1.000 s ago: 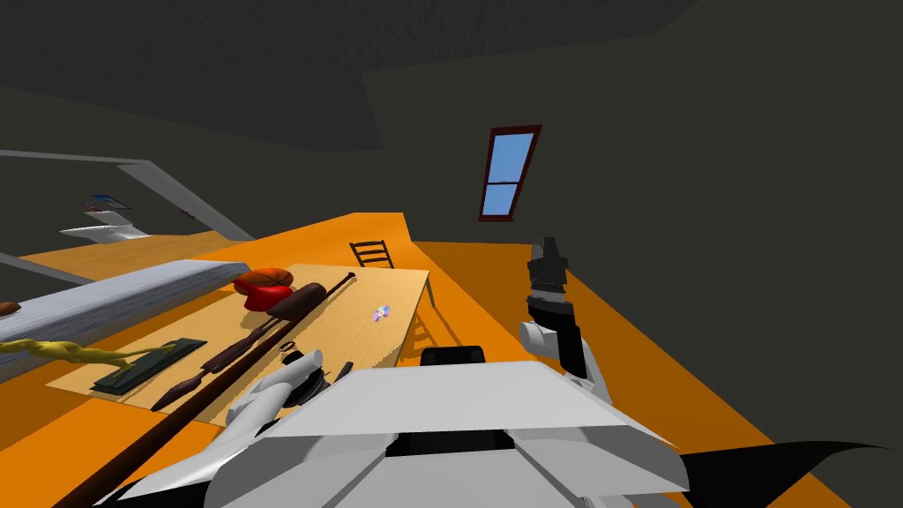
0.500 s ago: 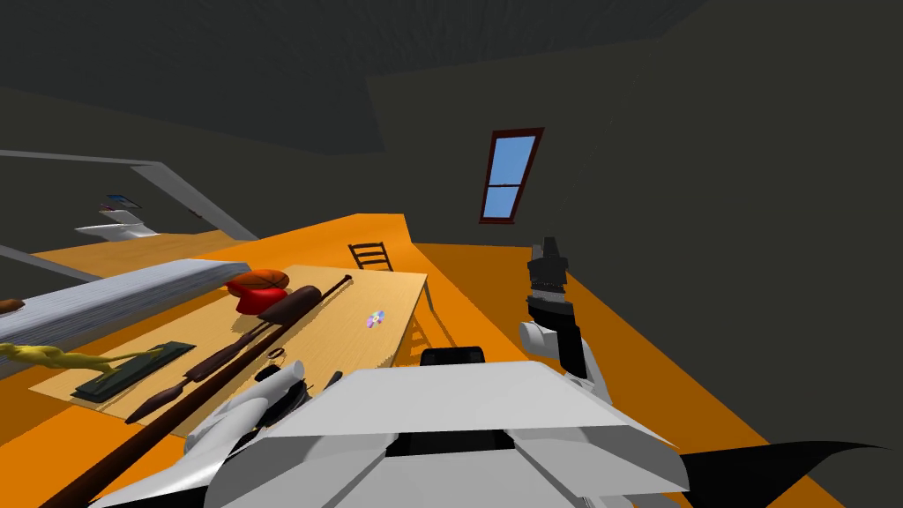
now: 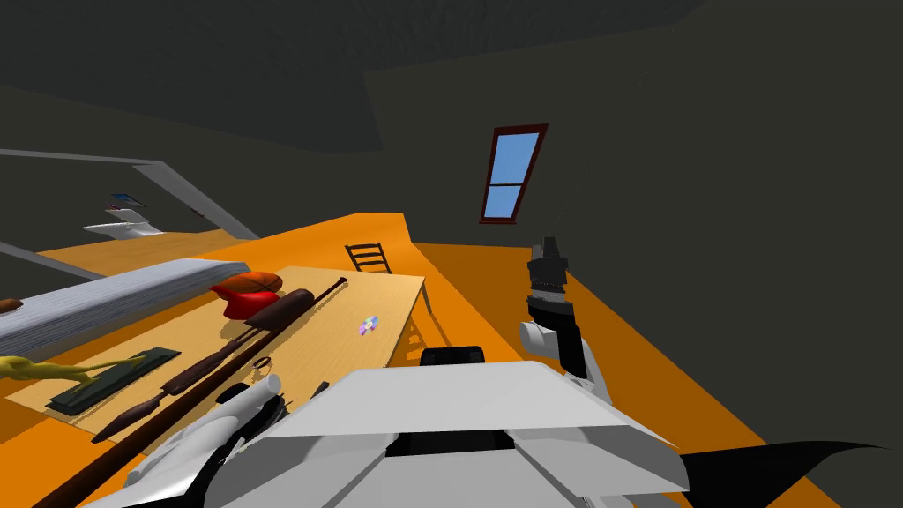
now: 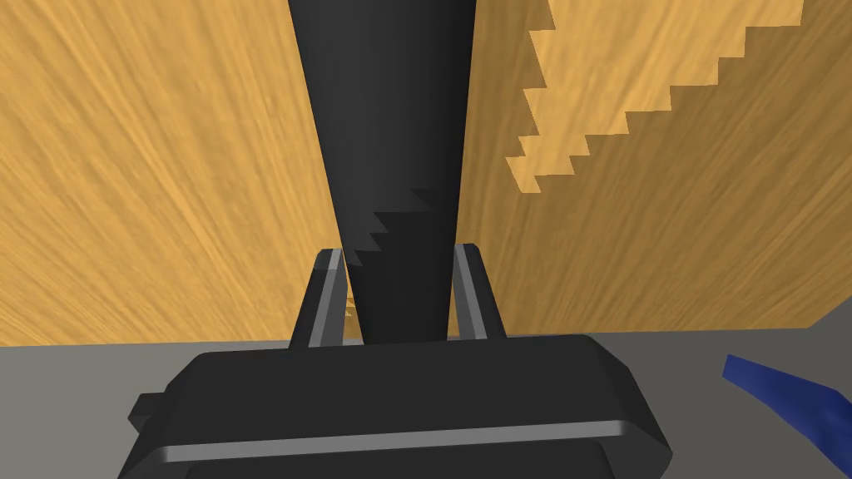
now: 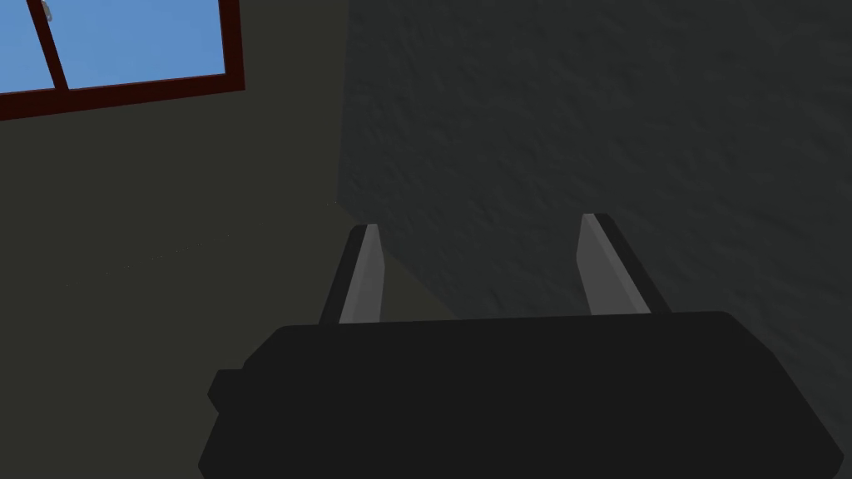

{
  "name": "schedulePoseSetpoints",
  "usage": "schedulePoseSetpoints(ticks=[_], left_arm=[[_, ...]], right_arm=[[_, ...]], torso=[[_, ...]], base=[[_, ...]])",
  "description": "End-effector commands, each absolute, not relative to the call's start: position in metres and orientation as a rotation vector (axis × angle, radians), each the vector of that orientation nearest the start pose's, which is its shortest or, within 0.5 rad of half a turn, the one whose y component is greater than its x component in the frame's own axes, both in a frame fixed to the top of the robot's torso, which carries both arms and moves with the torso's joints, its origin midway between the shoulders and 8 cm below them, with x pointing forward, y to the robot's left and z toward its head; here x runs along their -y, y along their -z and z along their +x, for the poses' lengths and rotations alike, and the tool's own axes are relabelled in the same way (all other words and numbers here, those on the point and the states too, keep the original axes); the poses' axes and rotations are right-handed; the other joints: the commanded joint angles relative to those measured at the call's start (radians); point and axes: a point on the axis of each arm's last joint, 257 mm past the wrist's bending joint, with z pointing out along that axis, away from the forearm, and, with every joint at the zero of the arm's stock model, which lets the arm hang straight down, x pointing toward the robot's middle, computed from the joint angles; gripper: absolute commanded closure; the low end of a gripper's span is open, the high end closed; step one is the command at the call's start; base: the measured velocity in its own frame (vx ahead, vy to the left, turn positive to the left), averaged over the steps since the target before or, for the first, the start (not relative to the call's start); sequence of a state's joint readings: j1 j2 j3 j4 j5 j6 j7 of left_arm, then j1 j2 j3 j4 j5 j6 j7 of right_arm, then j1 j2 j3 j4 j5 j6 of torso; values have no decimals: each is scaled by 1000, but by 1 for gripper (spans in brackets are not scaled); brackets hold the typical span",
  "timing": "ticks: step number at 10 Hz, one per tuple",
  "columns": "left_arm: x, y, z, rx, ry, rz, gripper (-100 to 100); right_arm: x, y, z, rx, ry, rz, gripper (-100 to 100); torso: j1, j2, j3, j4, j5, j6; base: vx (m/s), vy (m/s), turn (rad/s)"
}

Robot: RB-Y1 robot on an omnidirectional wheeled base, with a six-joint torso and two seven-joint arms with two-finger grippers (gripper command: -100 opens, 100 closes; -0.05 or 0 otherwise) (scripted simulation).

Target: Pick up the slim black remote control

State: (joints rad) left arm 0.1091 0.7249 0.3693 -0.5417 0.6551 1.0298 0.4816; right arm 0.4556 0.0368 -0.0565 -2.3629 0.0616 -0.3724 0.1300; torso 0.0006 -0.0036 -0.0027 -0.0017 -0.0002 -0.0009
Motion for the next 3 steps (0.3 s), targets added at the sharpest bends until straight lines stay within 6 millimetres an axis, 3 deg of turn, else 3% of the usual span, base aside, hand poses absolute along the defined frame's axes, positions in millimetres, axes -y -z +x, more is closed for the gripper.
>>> schedulePoseSetpoints(ticks=[1, 2, 3], left_arm=[[-627, 527, 8, -256, -333, -3055, 100], [-622, 530, 13, -251, -335, -3058, 100], [-623, 530, 12, -255, -336, -3057, 0]], right_arm=[[292, -52, 347, -644, -1094, 600, 0], [292, -52, 347, -644, -1094, 600, 0], [292, -52, 347, -644, -1094, 600, 0]], torso=[[0, 0, 0, 0, 0, 0], [-1, -1, 0, 0, 0, 0], [1, 1, 1, 0, 0, 1]], base=[[90, -71, 43], [39, -31, 23], [6, -6, -2]])
